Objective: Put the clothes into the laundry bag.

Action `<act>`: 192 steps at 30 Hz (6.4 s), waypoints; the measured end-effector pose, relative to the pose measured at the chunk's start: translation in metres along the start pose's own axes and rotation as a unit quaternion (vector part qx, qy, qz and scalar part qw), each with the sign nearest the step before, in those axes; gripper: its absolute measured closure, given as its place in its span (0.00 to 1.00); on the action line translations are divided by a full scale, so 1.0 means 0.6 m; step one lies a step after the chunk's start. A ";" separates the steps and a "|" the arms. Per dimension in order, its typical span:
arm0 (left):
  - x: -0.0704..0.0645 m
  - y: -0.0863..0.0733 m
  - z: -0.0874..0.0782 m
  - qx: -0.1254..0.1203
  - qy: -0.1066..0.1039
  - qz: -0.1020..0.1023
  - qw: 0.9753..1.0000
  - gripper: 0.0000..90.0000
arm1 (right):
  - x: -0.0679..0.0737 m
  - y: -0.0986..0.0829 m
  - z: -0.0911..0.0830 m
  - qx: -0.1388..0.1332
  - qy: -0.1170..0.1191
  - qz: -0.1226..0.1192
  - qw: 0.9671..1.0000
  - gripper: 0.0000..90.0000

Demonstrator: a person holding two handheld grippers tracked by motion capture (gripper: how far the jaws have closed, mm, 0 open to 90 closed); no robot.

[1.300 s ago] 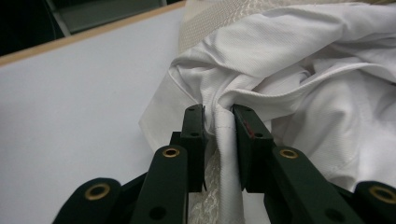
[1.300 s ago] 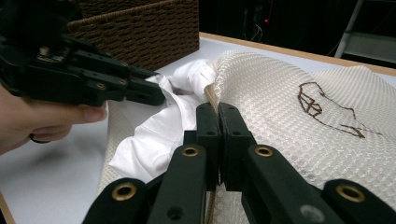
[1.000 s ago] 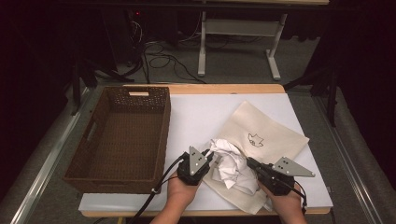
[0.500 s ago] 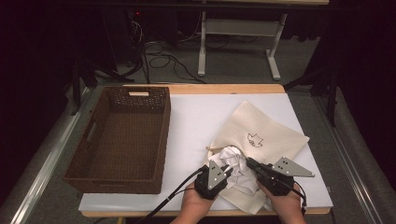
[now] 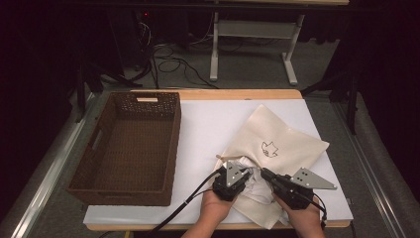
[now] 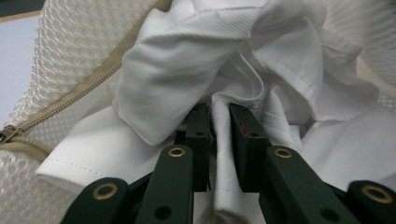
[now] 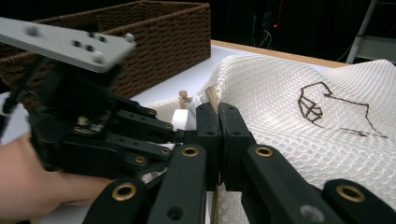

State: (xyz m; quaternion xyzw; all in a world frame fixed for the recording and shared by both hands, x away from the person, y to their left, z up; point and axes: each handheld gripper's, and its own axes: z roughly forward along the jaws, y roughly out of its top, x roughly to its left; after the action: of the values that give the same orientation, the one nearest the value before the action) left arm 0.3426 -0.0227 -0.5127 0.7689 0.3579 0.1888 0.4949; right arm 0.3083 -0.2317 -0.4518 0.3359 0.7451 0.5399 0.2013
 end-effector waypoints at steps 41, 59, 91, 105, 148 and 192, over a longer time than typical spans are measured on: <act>-0.015 -0.032 -0.029 0.087 0.026 0.054 0.994 0.86 | -0.010 -0.015 -0.017 0.009 -0.031 0.002 0.999 1.00; -0.013 -0.005 -0.002 0.069 0.014 0.008 0.997 0.94 | -0.015 -0.009 -0.022 -0.002 -0.031 0.006 1.000 1.00; -0.030 -0.033 -0.088 0.039 0.003 -0.008 0.999 0.94 | 0.038 0.001 -0.017 -0.009 0.009 -0.024 1.000 1.00; -0.045 -0.004 -0.021 0.043 -0.006 -0.009 0.999 0.94 | 0.006 0.000 -0.034 -0.016 -0.015 -0.013 1.000 1.00; 0.020 -0.044 -0.173 -0.002 -0.012 -0.005 1.000 0.47 | 0.014 -0.011 -0.028 0.006 -0.012 -0.023 1.000 1.00; 0.026 -0.033 -0.159 -0.014 -0.025 -0.001 1.000 0.33 | 0.026 -0.062 -0.006 0.125 -0.001 -0.020 0.992 0.63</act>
State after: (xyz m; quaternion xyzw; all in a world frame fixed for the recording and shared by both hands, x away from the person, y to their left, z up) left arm 0.2845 0.0537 -0.4897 0.7663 0.3432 0.1739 0.5145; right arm 0.2844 -0.2302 -0.4846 0.3438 0.8134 0.4378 0.1689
